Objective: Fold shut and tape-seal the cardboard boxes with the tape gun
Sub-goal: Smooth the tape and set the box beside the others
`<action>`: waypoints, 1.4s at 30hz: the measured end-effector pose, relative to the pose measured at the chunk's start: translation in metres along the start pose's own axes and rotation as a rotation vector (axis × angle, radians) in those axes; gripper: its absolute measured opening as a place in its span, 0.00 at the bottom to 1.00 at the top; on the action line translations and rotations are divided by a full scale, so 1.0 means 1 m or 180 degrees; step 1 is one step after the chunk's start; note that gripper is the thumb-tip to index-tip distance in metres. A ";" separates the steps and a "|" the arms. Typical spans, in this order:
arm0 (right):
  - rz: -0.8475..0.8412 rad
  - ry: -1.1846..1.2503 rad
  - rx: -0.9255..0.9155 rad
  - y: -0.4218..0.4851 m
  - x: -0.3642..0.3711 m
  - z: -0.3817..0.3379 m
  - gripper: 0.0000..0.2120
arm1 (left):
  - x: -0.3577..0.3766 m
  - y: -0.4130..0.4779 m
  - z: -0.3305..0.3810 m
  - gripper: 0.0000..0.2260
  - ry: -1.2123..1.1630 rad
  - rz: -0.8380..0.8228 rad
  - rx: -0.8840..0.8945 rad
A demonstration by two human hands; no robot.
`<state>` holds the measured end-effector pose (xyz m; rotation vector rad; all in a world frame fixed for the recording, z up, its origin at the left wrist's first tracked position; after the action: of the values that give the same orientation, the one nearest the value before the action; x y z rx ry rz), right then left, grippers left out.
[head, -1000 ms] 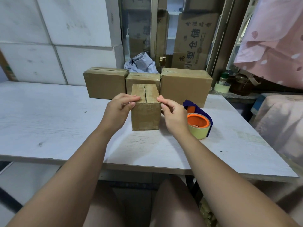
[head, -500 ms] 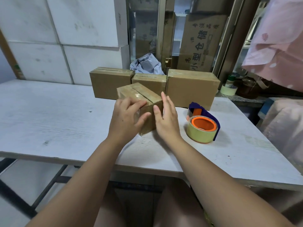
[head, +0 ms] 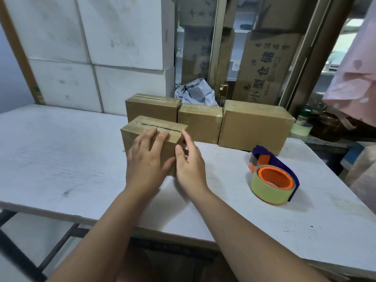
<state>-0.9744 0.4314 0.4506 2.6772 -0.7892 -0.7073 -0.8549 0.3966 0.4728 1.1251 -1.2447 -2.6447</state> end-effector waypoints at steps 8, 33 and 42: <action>-0.0108 -0.0183 -0.0180 0.022 0.031 -0.028 0.21 | -0.037 0.019 -0.056 0.28 -0.1042 0.0513 -0.0732; -0.0553 -0.1067 -0.1186 0.139 0.193 -0.111 0.20 | -0.098 0.131 -0.279 0.22 -0.1967 0.1574 -0.2180; -0.0050 -0.2965 -0.1540 0.182 0.197 -0.107 0.16 | -0.059 0.166 -0.302 0.23 -0.2056 0.1449 -0.2214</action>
<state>-0.8543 0.1830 0.5349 1.8451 -0.6423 -1.9095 -0.6729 0.0985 0.4913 -0.1062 -0.4028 -2.7393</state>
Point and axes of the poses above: each hand's wrist, its own y-axis towards the middle knuckle, its own x-axis out of the palm, z = x × y, the point moved 9 cm from there along y, towards the middle knuckle, and after that the axes turned 8 degrees about -y, right-handed, at the moved point
